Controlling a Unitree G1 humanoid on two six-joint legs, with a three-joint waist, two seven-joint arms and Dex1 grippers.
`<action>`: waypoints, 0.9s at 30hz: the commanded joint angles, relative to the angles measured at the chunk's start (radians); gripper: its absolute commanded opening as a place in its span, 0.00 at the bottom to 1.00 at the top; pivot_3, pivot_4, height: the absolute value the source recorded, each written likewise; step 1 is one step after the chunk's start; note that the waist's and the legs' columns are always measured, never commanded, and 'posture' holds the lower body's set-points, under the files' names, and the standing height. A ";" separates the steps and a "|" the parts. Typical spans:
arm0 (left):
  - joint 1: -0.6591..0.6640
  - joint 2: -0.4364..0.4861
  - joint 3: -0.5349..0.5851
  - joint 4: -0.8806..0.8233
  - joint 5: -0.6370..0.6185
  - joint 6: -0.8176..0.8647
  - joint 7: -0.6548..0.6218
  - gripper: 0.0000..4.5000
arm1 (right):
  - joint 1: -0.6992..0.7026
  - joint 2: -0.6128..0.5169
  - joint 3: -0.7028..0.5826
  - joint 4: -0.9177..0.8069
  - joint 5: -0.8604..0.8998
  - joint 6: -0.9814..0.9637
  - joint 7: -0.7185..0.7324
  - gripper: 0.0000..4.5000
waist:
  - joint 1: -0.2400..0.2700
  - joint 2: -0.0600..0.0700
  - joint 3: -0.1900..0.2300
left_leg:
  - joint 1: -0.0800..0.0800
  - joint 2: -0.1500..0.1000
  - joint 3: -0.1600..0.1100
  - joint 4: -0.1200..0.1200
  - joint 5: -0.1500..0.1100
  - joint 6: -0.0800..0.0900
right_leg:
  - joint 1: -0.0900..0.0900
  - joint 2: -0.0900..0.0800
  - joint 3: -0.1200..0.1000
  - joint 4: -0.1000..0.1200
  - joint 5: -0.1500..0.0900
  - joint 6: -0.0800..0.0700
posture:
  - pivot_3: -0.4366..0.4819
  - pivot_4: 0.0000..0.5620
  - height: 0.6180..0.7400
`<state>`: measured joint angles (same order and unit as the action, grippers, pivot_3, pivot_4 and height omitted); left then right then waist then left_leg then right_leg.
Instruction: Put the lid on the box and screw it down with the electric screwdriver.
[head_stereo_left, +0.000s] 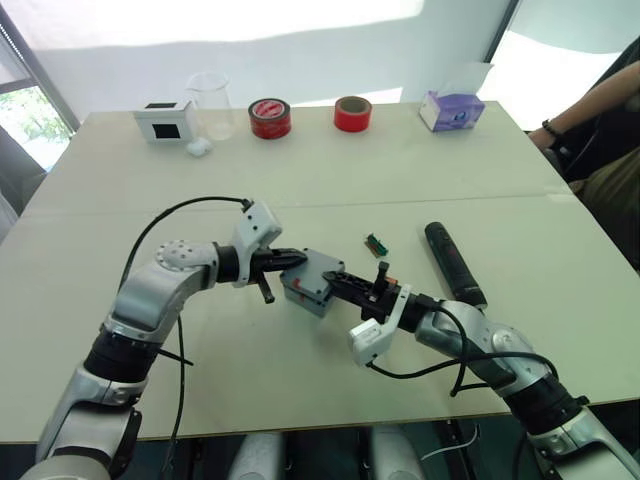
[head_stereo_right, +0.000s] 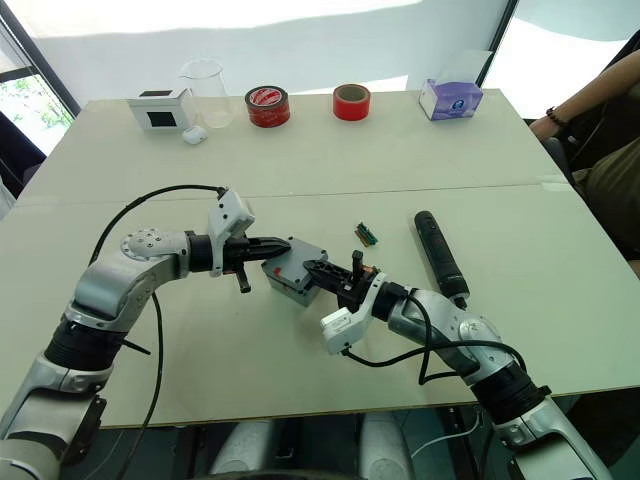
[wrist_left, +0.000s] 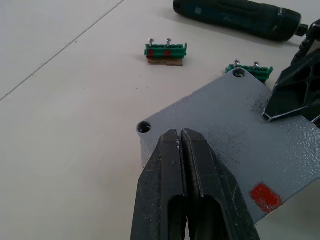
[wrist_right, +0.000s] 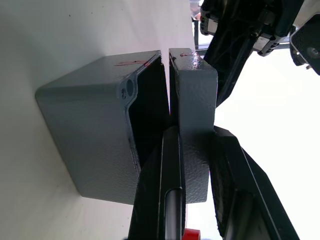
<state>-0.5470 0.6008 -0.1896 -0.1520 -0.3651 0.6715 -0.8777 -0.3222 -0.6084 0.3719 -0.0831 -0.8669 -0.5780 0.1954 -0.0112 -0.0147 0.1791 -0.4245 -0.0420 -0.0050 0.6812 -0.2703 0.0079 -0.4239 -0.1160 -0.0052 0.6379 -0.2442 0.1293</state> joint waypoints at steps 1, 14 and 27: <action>0.009 0.056 -0.113 -0.006 0.073 0.000 -0.064 0.02 | 0.016 -0.004 0.001 0.012 0.033 0.006 0.026 0.03 | 0.000 0.000 -0.001 | 0.001 0.000 0.000 0.000 0.000 0.000 | 0.001 0.000 0.000 0.000 0.000 0.000 | 0.48 0.27 1.00; 0.031 0.020 -0.157 0.064 0.167 -0.056 -0.056 0.00 | 0.070 -0.026 -0.037 -0.060 0.070 0.038 0.067 0.90 | 0.004 0.001 -0.007 | 0.032 0.000 -0.001 -0.006 -0.008 0.012 | 0.035 0.000 -0.002 -0.010 -0.001 -0.001 | 0.48 0.27 1.00; 0.053 -0.012 -0.073 0.114 0.129 -0.081 -0.058 0.00 | 0.186 -0.031 -0.225 -0.297 0.528 0.360 0.354 0.85 | 0.003 0.000 -0.013 | 0.033 0.001 -0.001 -0.008 -0.008 0.013 | 0.036 -0.001 -0.001 -0.011 -0.003 -0.002 | 0.48 0.27 1.00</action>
<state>-0.5254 0.5897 -0.2523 -0.0984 -0.2332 0.5546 -0.9302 -0.1381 -0.6725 0.1812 -0.3326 -0.4628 -0.3173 0.5047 -0.0083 -0.0144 0.1664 -0.3913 -0.0415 -0.0058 0.6734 -0.2785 0.0208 -0.3882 -0.1168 -0.0062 0.6268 -0.2469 0.1268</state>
